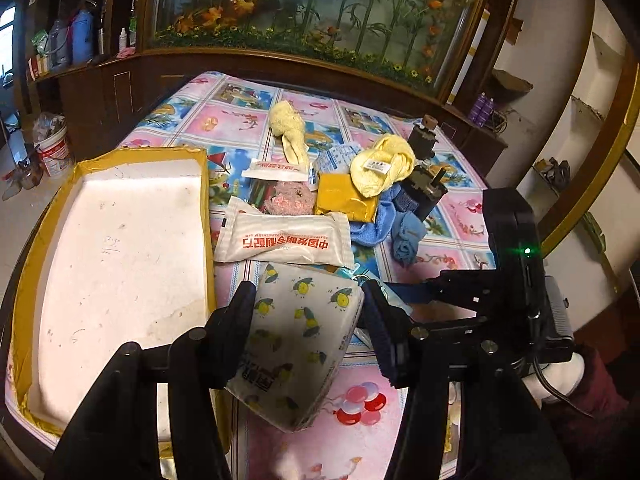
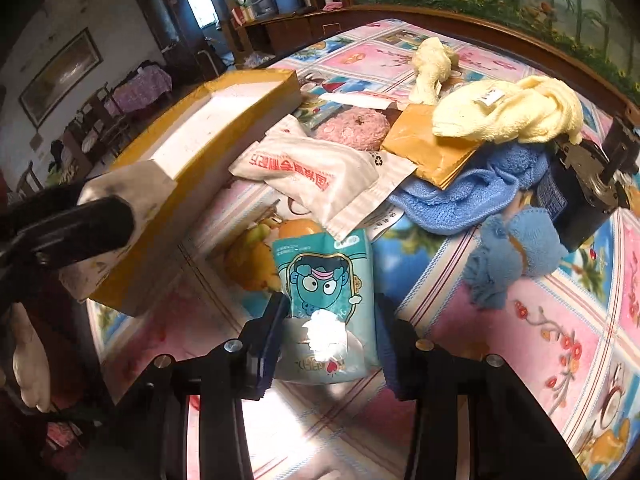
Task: Organize soft objects
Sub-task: 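Grasp the teal snack bag with the right tool while the left tool lifts the tissue pack, then carry both packs into the yellow-edged box and open both tools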
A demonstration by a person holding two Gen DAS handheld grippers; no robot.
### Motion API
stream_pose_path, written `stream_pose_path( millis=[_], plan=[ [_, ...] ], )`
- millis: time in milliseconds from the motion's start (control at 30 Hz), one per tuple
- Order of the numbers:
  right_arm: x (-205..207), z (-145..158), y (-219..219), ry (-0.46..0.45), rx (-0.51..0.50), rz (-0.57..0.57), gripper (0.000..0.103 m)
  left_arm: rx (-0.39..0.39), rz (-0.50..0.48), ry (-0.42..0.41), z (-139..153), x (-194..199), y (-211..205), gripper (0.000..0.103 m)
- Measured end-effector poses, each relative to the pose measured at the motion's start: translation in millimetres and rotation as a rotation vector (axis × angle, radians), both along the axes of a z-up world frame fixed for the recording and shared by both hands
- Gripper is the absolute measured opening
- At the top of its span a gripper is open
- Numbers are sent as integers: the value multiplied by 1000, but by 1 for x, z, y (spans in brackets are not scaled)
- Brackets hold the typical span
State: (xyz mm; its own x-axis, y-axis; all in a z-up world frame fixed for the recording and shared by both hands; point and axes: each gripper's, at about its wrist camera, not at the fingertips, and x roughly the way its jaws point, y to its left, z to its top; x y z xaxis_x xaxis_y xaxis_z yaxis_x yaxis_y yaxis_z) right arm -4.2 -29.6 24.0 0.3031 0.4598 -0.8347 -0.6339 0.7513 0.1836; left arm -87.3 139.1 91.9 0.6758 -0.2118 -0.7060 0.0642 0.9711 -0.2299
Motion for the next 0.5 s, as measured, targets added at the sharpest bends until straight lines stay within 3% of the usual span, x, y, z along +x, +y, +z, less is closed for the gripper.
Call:
stream_pose_path(
  millis=[100,200,400,500],
  plan=[
    [-10,25,-5,-51,-26,-9,29,-1,9,-33,18,-10,6,53],
    [-27,64,-15,-169,-72,5,28,-4,11,-73,36,-16,11,53],
    [-61,161,-52,-381,-179,-40,28,-10,3,-164,66,-28,13,53],
    [-80,227,-71,-506,-239,-81,28,8,-2,-210,84,-29,15,53]
  ],
)
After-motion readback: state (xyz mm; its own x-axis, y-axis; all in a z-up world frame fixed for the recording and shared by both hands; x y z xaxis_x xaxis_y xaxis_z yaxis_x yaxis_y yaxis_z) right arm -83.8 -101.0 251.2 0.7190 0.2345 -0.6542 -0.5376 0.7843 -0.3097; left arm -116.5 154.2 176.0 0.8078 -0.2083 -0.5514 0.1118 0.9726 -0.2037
